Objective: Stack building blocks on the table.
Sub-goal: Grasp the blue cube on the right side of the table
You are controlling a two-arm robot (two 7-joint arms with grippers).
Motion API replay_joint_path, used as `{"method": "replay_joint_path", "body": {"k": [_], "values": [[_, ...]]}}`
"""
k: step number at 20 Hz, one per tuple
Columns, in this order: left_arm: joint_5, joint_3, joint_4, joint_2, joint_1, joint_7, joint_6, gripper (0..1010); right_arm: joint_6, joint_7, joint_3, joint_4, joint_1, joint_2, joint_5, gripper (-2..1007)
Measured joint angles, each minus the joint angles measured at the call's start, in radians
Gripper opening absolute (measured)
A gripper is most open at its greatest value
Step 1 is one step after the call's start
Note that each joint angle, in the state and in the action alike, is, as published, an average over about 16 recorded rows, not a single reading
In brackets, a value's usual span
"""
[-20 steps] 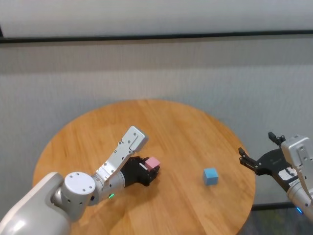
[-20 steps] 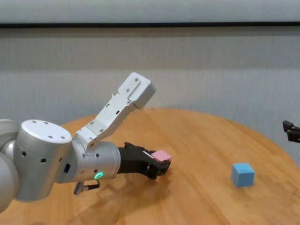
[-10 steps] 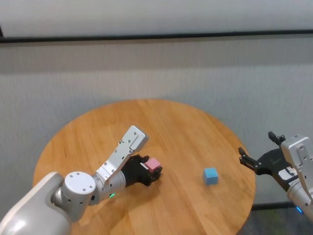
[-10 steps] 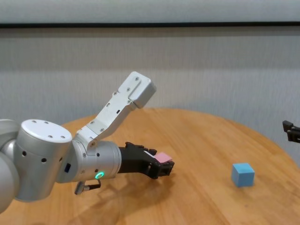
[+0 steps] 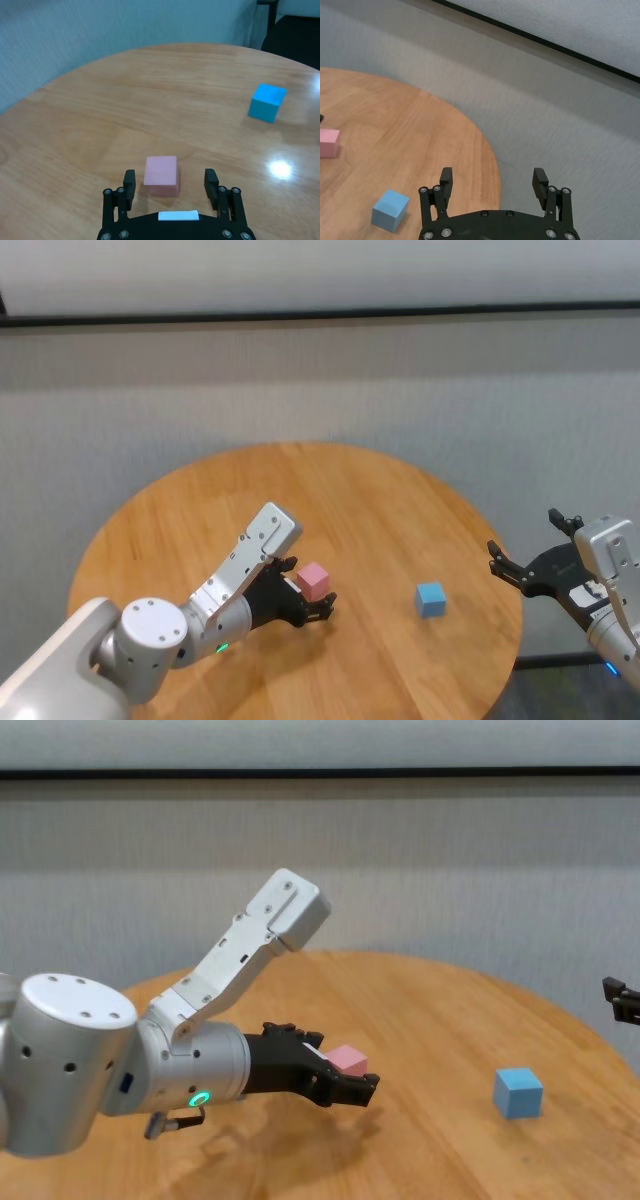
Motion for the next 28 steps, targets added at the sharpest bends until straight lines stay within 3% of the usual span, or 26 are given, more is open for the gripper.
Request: {"method": "replay_joint_path", "body": {"k": [10,18,23,28], "values": [[-0.005,-0.013,-0.238,0.097,0.112,-0.001,0.070,996,0.000,0.000,0.000,0.000,0.000,0.000,0.000,1005],[-0.026,-0.061,-0.416,0.189,0.210,0.012,0.109,1000,0.000,0.000,0.000,0.000,0.000,0.000,0.000,1005],[-0.039,-0.095,-0.491,0.236,0.262,0.022,0.124,1000,0.001,0.000,0.000,-0.001,0.000,0.000,-0.001,1005],[-0.049,-0.117,-0.529,0.262,0.294,0.029,0.132,1000,0.023,0.003,-0.001,-0.009,0.000,-0.008,-0.001,1004]]}}
